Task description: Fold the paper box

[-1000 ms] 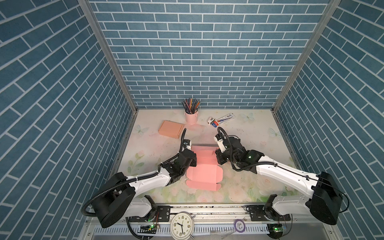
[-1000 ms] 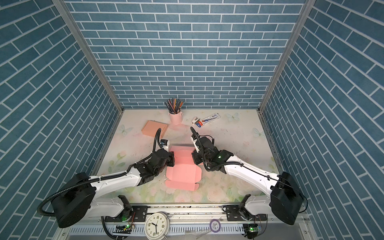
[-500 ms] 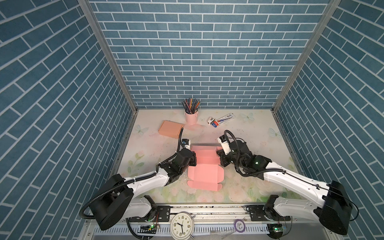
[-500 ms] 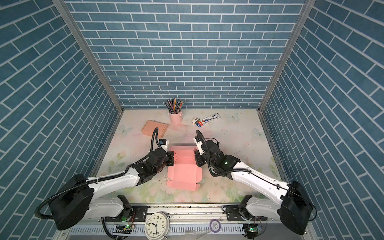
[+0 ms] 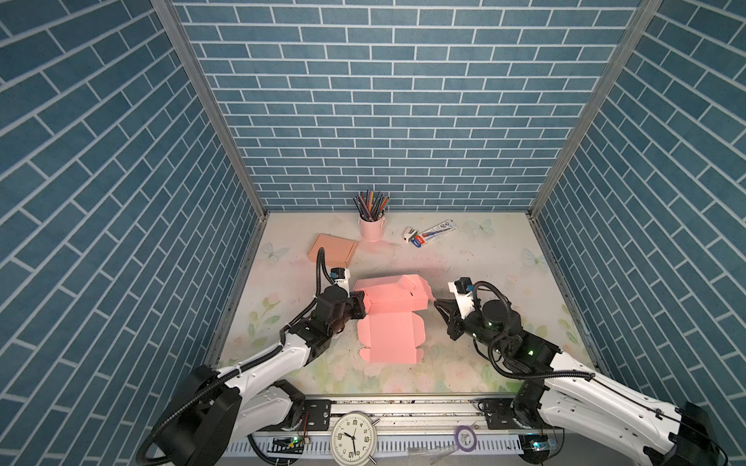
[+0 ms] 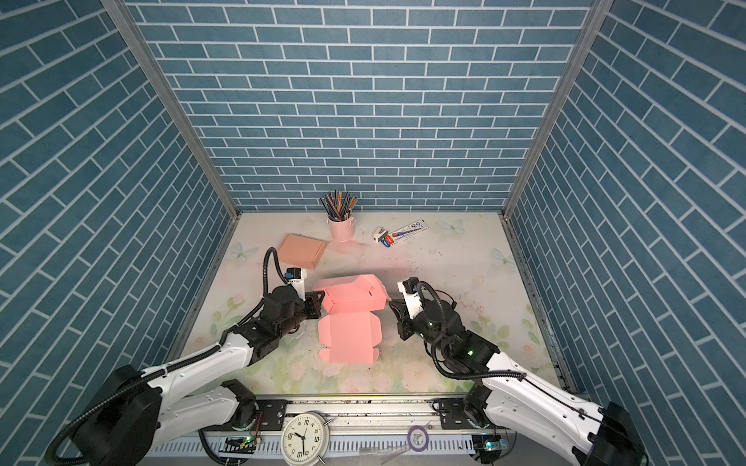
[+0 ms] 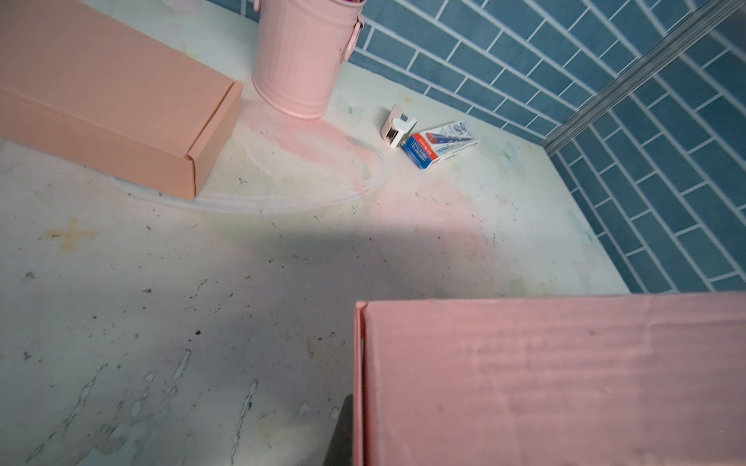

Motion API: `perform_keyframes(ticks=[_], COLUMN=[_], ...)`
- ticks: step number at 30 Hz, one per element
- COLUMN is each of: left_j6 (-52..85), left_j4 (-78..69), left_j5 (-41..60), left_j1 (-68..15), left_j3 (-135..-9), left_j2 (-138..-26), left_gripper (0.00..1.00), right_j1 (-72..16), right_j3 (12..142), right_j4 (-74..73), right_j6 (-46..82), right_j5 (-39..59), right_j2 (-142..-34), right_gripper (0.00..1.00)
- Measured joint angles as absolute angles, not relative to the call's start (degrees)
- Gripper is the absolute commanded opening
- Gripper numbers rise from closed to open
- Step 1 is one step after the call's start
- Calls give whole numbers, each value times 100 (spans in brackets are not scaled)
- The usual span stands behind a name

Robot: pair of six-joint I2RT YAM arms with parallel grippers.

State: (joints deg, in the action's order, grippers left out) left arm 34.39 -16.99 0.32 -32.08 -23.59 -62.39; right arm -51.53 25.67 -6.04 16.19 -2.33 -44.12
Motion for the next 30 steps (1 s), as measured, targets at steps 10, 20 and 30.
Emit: perform_keyframes(ticks=[10, 20, 30], left_j6=[3520, 3518, 3518], left_j4=[-1660, -1658, -1750], left_j5=[727, 1173, 1507], left_j1=[-2724, -2700, -2700], left_j3=[-2349, -2349, -2351], left_j2=[-5642, -5607, -5854], left_gripper=[9, 10, 11], right_j1=[-4613, -4547, -4547], right_j3=[1579, 1540, 1653], right_j4=[-2128, -3352, -4010], right_j6=[1931, 2078, 2231], right_j5=[357, 1066, 1323], right_j2=[-4303, -5050, -5413], right_gripper=[44, 50, 55])
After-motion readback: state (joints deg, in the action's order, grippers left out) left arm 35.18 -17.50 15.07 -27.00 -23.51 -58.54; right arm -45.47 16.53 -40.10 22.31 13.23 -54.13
